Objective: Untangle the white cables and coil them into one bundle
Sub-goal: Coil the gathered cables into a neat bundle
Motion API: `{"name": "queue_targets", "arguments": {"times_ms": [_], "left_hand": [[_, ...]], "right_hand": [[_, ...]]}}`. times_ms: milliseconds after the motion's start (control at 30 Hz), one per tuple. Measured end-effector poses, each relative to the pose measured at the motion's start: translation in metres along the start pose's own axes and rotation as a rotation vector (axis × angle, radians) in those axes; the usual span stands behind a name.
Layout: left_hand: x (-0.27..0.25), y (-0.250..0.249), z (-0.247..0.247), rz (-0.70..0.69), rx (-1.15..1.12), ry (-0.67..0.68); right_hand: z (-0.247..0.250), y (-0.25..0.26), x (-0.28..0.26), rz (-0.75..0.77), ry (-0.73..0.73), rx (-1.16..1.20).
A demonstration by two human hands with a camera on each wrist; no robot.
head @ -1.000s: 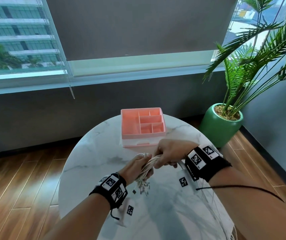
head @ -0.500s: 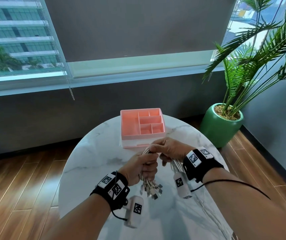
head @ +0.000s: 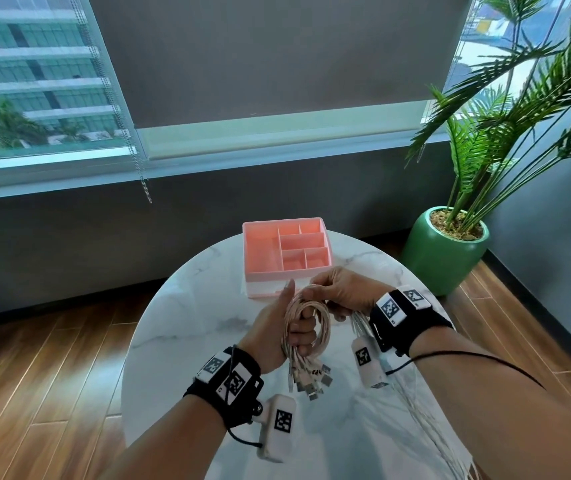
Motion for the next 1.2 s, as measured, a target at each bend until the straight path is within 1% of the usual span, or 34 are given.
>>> {"name": "queue_targets", "arguments": {"times_ms": [67,133,300,367,433,500,633,767,900,1033,1100,1200], "left_hand": [[-0.001,-0.001,-0.003,0.005,-0.010,-0.002],[-0.001,-0.002,-0.003,-0.008,0.001,-0.021],[-0.002,-0.014,0.007,-0.095,-0.036,-0.076],[0.000,-0.023,0.011,-0.143,-0.049,-0.106],[0.001,-0.032,0.017,-0.198,-0.028,-0.159],[0.000,-0.040,0.021,-0.257,0.008,-0.217],[-0.003,-0.065,0.023,-0.371,0.011,-0.304],[-0.006,-0.086,0.029,-0.428,0.018,-0.361],[-0.009,-0.098,0.043,-0.465,-0.071,-0.419],[-0.012,-0.109,0.052,-0.524,-0.100,-0.461],[-0.016,-0.110,0.059,-0.577,-0.110,-0.485],[-0.016,-0.111,0.061,-0.615,-0.081,-0.523]], "right_hand": [[0.002,-0.001,0.002,0.001,-0.001,0.013],[0.009,-0.004,0.000,0.007,-0.041,0.027],[0.020,-0.028,-0.008,0.044,-0.157,0.146],[0.018,-0.042,-0.007,0.040,-0.213,0.088],[0.014,-0.054,-0.005,0.010,-0.245,0.041],[0.010,-0.066,-0.004,-0.030,-0.266,0.059],[-0.006,-0.089,-0.004,-0.099,-0.316,0.001],[-0.028,-0.100,-0.004,-0.173,-0.408,0.186],[-0.037,-0.097,-0.006,-0.119,-0.399,0.156],[-0.038,-0.111,-0.012,-0.181,-0.398,0.140],[-0.052,-0.108,-0.005,-0.210,-0.351,0.149],[-0.072,-0.100,0.003,-0.208,-0.314,0.117]]}}
Point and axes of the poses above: each hand's wrist, its own x-axis towards the middle knuckle, its own z-axis out of the back of the hand, y = z × x, the point moved 10 cm from there along x, towards the middle knuckle, and after that the axes turned 3 degrees about y, right-handed, at the moved point
